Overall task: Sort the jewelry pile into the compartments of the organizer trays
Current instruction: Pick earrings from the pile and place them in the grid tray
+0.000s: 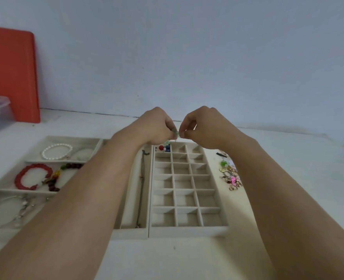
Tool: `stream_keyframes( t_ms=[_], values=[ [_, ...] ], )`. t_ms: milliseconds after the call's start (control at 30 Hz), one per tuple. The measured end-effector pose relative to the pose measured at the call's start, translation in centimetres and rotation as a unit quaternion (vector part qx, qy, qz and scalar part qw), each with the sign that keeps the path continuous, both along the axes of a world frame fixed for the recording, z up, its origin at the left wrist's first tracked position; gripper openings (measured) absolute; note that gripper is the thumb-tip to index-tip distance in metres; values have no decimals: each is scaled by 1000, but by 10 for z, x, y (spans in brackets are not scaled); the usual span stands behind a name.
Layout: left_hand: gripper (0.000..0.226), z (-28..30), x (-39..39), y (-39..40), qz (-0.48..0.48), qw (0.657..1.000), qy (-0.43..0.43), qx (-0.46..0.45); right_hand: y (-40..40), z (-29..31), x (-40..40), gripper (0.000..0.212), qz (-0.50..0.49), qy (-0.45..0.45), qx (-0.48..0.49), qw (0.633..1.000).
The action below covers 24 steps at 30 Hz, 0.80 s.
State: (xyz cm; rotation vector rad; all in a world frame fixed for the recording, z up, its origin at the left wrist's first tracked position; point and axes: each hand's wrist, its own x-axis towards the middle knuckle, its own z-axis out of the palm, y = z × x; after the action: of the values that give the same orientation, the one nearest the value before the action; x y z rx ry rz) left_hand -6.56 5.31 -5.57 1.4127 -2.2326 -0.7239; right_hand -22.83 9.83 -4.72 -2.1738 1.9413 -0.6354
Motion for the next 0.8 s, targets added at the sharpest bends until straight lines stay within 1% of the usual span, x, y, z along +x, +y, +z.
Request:
stream_keyframes(
  t_ms=[67, 167, 267, 400, 533, 667, 800],
  values=[
    [3, 0, 1, -1, 34, 999, 14, -19, -5, -8, -1, 8, -9, 1, 10, 1000],
    [5, 3, 4, -4, 95, 992, 60, -59, -12, -21, -2, 13, -33, -3, 15, 999],
    [4, 6, 5, -4, 128, 983, 106, -80, -16, -33, -1, 17, -46, -1, 10, 999],
    [3, 6, 2, -3, 132, 979, 126, -90, -18, -40, 2, 25, -56, 19, 6, 998],
    [4, 5, -1, -3, 126, 980, 126, -87, -18, -46, 3, 16, -46, 27, 35, 998],
    [4, 5, -1, -3, 124, 980, 128, -88, -19, -47, 3, 12, -35, 29, 40, 998],
    [4, 6, -2, -3, 124, 980, 128, -85, -19, -46, 2, 9, -23, 54, 54, 997]
  ],
)
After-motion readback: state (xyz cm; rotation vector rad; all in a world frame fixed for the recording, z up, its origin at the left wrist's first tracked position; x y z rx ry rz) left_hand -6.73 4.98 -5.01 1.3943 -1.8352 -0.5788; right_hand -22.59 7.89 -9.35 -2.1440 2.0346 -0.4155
